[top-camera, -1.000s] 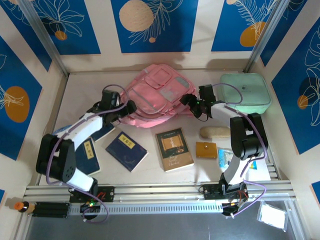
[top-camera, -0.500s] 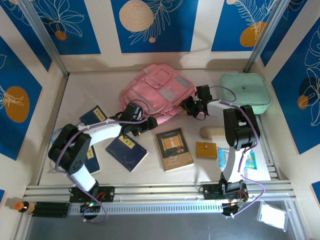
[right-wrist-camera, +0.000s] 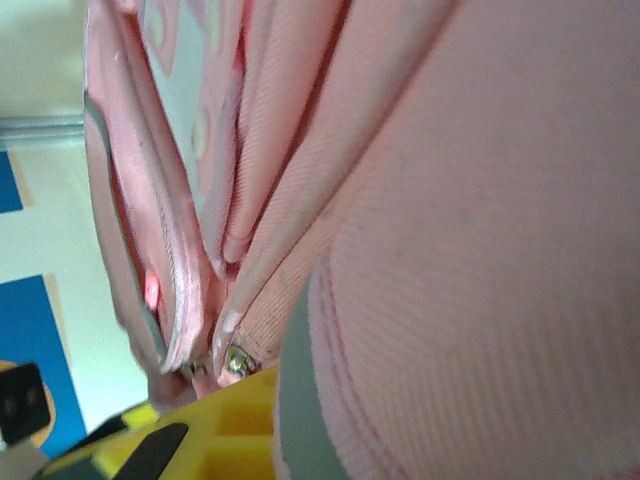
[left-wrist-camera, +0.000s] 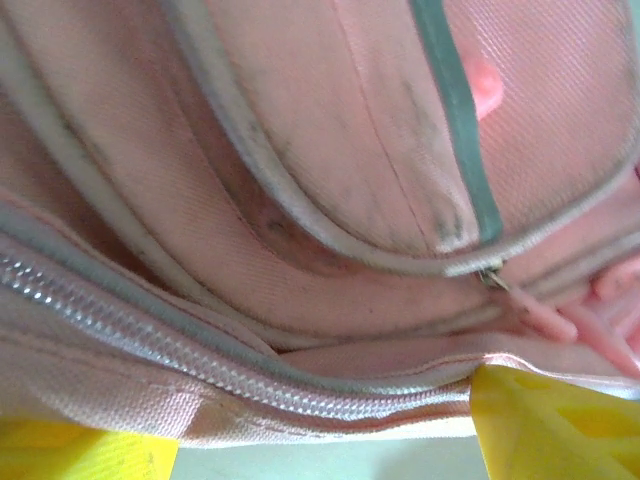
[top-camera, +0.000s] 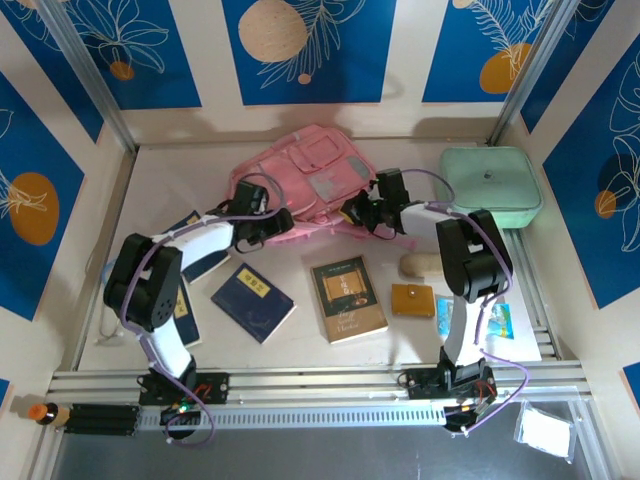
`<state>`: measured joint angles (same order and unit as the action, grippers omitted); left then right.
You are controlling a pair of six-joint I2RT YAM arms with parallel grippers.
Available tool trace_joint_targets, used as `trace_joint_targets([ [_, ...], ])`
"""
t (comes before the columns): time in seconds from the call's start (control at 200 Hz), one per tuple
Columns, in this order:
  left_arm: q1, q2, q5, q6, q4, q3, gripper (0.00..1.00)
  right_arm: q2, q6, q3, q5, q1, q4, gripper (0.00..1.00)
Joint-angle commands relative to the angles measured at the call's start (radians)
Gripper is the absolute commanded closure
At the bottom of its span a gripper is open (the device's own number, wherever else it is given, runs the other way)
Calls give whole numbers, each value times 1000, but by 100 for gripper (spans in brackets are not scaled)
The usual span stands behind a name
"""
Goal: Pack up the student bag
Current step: Rotate the student bag at the top-center of the table, then unzip the student bag at the top-center of the table.
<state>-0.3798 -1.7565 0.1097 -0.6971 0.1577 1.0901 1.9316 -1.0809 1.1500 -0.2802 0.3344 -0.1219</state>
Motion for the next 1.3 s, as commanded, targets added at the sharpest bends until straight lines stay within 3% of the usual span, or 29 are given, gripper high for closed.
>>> trace_joint_targets([
  [0.0,52,48,-100,85,-2,1,22,-33,-95,28,-31,59,-76,92],
  [0.2,28,216,-140,76,119,-76,19,17,-220,80,77,132,-107,91],
  [0.38,-116,282,-263,90,228,-90,19,44,-245,124,88,155,-111,91],
  [0.76,-276,50,-287,164,153,68,32,34,-246,131,59,161,-111,91],
  [0.89,-280,-3,-292,170,99,95,36,31,-254,131,46,161,-114,91],
  [1.295,-280,-86,-314,137,43,147,58,21,-274,113,36,161,-142,91],
])
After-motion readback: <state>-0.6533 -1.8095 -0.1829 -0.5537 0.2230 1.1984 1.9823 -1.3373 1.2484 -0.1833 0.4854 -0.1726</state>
